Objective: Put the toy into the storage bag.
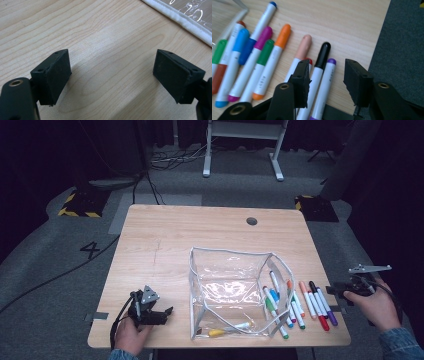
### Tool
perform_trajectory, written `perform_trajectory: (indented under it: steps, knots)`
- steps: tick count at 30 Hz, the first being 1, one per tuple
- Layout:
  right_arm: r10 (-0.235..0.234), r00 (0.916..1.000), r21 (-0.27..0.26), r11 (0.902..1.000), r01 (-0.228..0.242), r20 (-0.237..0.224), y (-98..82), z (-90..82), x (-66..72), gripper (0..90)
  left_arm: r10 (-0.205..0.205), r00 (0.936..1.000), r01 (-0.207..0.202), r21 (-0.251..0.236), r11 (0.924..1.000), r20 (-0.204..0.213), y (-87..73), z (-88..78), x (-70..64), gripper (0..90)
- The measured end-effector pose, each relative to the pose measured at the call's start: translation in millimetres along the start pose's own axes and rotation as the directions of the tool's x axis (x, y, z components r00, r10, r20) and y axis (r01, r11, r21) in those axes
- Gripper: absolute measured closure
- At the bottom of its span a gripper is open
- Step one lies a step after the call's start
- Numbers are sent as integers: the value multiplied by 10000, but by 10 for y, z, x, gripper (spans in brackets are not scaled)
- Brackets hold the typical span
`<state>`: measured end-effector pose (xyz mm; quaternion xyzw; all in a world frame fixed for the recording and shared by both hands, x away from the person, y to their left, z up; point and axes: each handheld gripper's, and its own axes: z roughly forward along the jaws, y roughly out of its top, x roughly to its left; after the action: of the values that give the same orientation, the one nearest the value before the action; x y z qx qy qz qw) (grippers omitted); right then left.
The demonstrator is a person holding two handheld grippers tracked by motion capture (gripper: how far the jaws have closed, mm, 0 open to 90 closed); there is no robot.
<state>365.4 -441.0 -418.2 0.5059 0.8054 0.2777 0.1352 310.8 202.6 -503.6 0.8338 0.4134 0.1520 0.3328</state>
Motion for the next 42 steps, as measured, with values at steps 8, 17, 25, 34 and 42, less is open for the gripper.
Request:
perform_trajectory:
  steps: [8,17,25,34,42]
  knots:
    - [236,9996,1008,9946,-249,144,-182,299,-25,604,-19,10000,19,-1,10000,-2,-1,-2,0,150]
    - [239,9992,1332,9907,-280,322,-254,418,-28,647,-19,10000,19,2,10000,-17,-3,-4,-1,150]
    - [768,9964,1623,9834,-817,362,-234,454,61,743,-90,10000,90,-17,10000,-3,-6,-3,-5,150]
    - [1084,9931,1338,9845,-1136,456,-207,367,118,767,-119,9999,119,-18,9999,0,-7,-3,-7,150]
    - [607,9982,598,9964,-607,14,-16,31,252,767,-83,10000,83,-12,10000,-3,-6,-3,-4,150]
